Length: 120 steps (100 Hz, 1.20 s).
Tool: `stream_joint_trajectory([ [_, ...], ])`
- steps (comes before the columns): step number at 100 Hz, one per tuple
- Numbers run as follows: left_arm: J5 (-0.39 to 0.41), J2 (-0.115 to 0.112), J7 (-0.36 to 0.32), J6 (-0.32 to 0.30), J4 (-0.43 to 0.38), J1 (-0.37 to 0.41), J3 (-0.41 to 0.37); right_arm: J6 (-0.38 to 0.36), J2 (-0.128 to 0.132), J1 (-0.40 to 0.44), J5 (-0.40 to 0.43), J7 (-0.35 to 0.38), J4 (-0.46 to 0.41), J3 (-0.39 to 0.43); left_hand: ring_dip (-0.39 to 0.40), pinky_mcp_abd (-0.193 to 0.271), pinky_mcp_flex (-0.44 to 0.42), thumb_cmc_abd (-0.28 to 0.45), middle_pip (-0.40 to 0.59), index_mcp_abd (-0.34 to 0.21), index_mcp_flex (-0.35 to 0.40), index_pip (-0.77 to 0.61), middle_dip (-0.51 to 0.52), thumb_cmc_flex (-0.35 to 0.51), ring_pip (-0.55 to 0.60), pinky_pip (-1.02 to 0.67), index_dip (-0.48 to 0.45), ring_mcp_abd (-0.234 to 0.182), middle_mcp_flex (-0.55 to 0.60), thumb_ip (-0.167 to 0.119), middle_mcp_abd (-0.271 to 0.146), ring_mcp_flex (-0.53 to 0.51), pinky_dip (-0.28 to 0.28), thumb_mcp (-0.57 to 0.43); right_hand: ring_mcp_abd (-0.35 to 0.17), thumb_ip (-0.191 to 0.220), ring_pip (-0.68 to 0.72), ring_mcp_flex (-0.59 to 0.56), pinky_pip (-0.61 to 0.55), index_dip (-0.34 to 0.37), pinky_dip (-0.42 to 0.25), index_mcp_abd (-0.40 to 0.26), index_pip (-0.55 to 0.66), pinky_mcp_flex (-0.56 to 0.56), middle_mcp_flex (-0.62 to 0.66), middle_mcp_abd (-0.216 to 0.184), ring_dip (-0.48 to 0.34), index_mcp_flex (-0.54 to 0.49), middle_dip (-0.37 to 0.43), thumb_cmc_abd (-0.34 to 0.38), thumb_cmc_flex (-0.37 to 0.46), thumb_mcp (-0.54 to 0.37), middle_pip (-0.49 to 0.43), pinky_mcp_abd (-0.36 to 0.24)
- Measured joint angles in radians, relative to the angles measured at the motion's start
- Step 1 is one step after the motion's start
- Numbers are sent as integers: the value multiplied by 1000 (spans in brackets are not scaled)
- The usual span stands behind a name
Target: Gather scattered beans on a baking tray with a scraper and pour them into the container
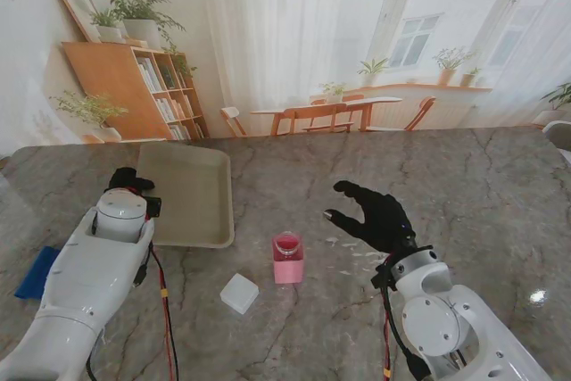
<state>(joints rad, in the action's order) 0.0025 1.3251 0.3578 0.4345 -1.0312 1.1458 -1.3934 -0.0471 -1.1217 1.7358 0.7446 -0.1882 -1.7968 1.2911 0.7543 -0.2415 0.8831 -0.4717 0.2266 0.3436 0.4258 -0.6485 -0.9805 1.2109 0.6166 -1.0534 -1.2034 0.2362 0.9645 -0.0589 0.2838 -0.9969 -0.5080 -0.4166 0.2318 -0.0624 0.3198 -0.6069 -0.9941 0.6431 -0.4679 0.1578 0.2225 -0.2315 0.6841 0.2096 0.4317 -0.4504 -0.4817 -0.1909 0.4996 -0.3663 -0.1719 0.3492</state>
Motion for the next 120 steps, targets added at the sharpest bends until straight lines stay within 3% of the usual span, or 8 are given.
stream_joint_trajectory([
  [14,43,-11,-23,1,37,-9,11,3,0,0,-4,8,0,-3,43,23,-59,22,-10,-14,0,80,18,13,2,-1,38,-13,-44,0,-10,62,-48,96,0,0,0,0,0,0,0,0,0,0,0,0,0,0,0,0,0,0,0,0],
  [35,63,-17,-43,-10,130,-44,17,6,1,0,-4,16,0,-5,-24,23,-165,112,55,-26,1,179,133,12,-24,-16,117,-13,-147,0,-3,155,-72,213,0,0,0,0,0,0,0,0,0,0,0,0,0,0,0,0,0,0,0,0],
  [42,63,-19,-50,-10,142,-49,20,10,2,0,-4,18,0,-6,-17,-15,-226,134,69,-26,3,224,185,10,-11,-16,156,-13,-178,0,-1,186,-72,241,0,0,0,0,0,0,0,0,0,0,0,0,0,0,0,0,0,0,0,0],
  [52,65,-25,-63,-9,143,-55,33,17,2,0,-4,20,-1,-9,-16,-70,-357,195,99,-26,5,313,370,9,-1,-47,281,-8,-252,-1,-14,255,-98,302,0,0,0,0,0,0,0,0,0,0,0,0,0,0,0,0,0,0,0,0],
  [64,90,-35,-101,-7,141,-63,51,19,2,0,-6,24,-1,-10,-38,-97,-487,195,32,-16,0,401,459,8,-11,-10,407,-6,-326,-1,7,328,-110,332,0,0,0,0,0,0,0,0,8,0,0,0,0,0,0,0,0,0,0,0],
  [72,94,-39,-116,-7,145,-70,56,19,3,0,-8,27,-1,-10,-77,-104,-501,195,-7,-14,0,429,484,6,-19,4,436,-6,-335,-1,22,345,-101,341,0,0,0,0,0,0,0,0,8,0,0,0,0,0,0,0,0,0,0,0],
  [96,77,-31,-101,-37,235,-130,83,27,3,2,-12,30,-1,-10,-77,-101,-476,227,-6,-12,0,438,484,-11,-14,2,463,-21,-335,-1,11,345,-97,364,0,0,0,0,0,0,0,0,8,1,0,0,0,0,0,0,0,0,0,0],
  [120,48,-6,-91,-104,374,-217,111,32,3,4,-15,35,0,-10,-114,-34,-475,237,-9,-1,0,438,500,-18,-21,4,478,-38,-354,-1,14,346,-41,379,0,0,0,0,0,0,0,0,8,2,0,0,0,0,0,0,0,0,0,0],
])
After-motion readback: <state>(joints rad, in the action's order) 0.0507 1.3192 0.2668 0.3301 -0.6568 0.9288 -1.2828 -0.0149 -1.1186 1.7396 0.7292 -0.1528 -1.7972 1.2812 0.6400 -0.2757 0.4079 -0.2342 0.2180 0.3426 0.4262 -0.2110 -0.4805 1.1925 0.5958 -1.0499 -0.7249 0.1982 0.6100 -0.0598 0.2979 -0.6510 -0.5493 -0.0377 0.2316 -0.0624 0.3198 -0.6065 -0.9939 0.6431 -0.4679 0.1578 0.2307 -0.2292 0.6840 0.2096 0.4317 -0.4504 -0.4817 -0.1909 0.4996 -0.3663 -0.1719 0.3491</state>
